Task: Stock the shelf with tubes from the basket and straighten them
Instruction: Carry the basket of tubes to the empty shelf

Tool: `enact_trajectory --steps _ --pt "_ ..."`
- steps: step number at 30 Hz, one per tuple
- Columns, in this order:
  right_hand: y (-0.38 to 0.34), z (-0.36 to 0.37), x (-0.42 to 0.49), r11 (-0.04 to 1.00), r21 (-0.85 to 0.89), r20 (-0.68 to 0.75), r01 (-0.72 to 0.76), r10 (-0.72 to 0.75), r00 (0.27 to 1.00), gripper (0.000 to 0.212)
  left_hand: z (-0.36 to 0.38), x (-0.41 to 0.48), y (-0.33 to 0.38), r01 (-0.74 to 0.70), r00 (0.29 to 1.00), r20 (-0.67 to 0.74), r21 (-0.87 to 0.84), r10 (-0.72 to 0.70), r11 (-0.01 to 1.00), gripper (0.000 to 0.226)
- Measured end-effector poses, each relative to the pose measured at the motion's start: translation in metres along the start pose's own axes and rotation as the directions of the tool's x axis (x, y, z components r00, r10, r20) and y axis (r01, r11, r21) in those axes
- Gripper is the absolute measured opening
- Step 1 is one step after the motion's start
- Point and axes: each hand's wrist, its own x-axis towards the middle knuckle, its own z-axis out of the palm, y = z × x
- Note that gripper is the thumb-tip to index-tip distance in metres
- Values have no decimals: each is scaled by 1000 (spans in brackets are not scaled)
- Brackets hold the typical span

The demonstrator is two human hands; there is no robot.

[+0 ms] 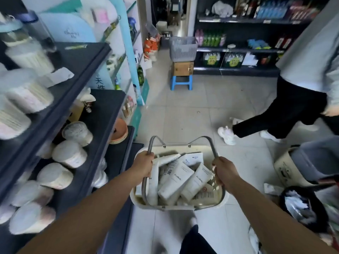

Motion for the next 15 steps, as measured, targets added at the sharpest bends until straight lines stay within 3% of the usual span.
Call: enact_trajectory --steps 6,15 --pt "-38 -13 73 998 -28 -57 60 -62 996 21 33 64 52 13 1000 -3 -36 -13 999 26" --pt "-122 -54 200 999 -29 -21 45 -46 999 20 100 168 156 90 996 2 -114 -91 989 27"
